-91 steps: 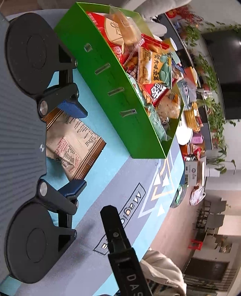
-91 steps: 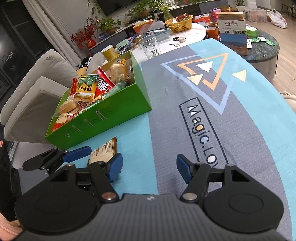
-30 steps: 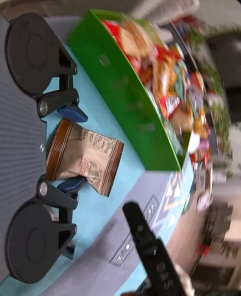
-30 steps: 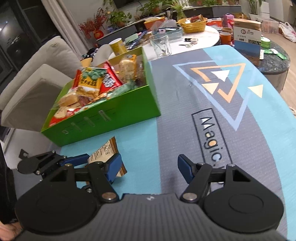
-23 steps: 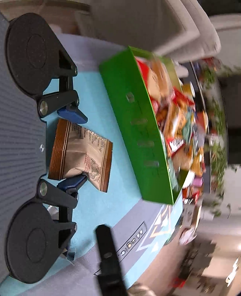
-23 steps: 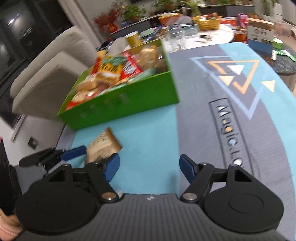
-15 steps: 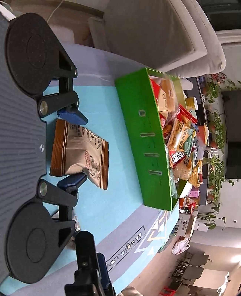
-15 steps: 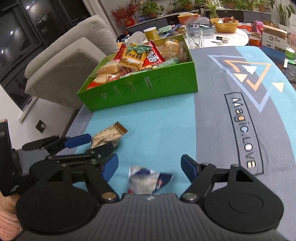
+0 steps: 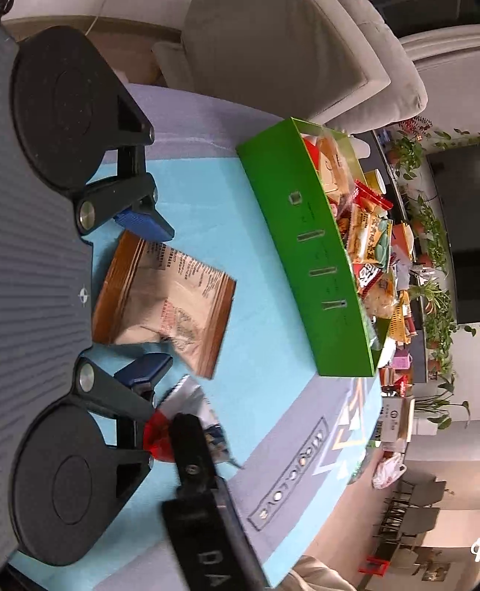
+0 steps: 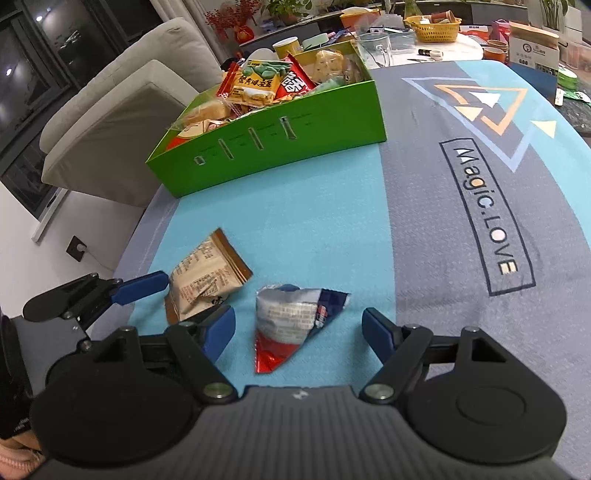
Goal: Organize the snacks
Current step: 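Grasp the red-and-white wrapper with the right tool while the left tool holds the pouch, then carry the pouch and wrapper into the green box and open both tools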
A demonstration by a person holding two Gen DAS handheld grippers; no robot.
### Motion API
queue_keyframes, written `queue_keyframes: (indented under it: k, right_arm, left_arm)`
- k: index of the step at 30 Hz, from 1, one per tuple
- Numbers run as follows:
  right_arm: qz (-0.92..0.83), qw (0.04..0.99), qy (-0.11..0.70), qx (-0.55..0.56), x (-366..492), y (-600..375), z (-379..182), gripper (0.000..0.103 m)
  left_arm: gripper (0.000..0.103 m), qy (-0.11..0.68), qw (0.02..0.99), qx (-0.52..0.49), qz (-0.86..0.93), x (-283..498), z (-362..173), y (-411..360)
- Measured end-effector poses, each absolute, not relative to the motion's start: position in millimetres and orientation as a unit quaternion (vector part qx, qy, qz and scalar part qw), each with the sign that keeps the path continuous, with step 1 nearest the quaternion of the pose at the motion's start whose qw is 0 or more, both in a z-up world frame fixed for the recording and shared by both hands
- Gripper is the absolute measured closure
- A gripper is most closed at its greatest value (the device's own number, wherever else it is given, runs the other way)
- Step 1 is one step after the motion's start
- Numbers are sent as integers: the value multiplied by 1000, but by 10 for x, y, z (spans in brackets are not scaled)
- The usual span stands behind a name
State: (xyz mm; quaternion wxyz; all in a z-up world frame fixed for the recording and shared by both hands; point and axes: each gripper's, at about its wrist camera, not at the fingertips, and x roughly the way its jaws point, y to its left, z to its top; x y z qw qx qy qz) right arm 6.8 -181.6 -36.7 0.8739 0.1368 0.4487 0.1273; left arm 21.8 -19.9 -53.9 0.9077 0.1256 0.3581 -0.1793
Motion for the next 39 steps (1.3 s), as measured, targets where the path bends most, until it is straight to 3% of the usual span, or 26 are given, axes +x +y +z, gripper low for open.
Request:
queue_keyframes:
  k: [6,10,15,39]
  right_arm:
    - [123,877,447,126,113,-1750,-391,14]
    - [114,885,439,107,154,-1729,-397,36]
    - [125,883,437,116,192,-1764,-388,41]
    - [148,920,336,135,813,-1826,464,41]
  left_arm:
    - [37,361,902,139,-189,383,-579,-225]
    - [43,365,902,106,-206,442,-619,-181]
    - [47,361,904,101,-208,430,-596,-194]
    - [47,273,952,54,-129,821,303,-11]
